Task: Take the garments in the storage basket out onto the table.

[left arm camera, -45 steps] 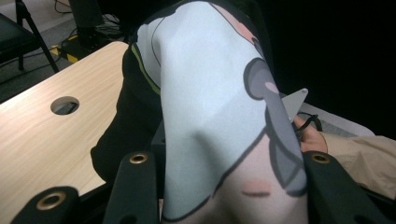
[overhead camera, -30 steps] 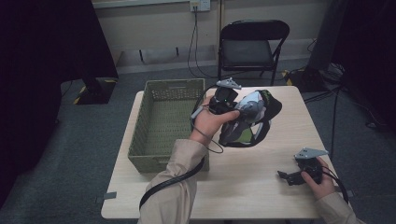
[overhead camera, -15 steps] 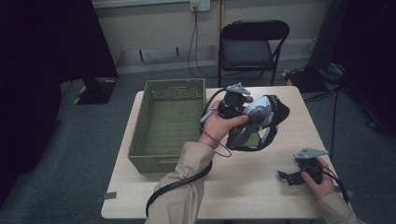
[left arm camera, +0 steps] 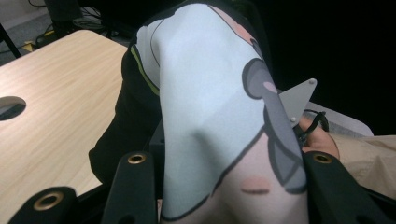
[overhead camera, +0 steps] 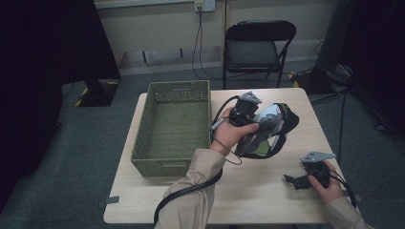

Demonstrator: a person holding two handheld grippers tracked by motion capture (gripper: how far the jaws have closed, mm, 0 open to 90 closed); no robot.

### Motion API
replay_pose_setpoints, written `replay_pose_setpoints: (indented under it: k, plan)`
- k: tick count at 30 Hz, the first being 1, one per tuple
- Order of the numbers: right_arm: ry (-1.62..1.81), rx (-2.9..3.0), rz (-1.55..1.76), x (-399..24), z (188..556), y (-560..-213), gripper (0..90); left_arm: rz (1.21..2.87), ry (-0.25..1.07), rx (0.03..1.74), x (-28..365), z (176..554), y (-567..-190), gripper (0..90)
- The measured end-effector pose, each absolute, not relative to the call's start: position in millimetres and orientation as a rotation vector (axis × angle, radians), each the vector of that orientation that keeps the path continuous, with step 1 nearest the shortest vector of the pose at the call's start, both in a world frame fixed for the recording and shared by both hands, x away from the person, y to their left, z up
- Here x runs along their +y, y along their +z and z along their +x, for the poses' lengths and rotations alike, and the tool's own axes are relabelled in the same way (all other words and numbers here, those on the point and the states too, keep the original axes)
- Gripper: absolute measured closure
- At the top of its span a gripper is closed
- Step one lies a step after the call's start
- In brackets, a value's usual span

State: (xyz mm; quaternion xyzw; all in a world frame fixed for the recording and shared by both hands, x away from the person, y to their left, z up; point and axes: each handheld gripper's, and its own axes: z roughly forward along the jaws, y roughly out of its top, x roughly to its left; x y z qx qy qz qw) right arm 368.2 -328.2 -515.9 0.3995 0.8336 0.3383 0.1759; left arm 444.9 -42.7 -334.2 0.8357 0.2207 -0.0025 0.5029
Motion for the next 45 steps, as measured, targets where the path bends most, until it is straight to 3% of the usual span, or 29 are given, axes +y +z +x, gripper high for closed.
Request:
replay_pose_setpoints:
  k: [45]
  plan:
    - [0.957,2.361,1.133,-328.2,368.1,-515.8,0.0,2.088,0.042,0.681,-82.8,451.9,-403.9,57.2]
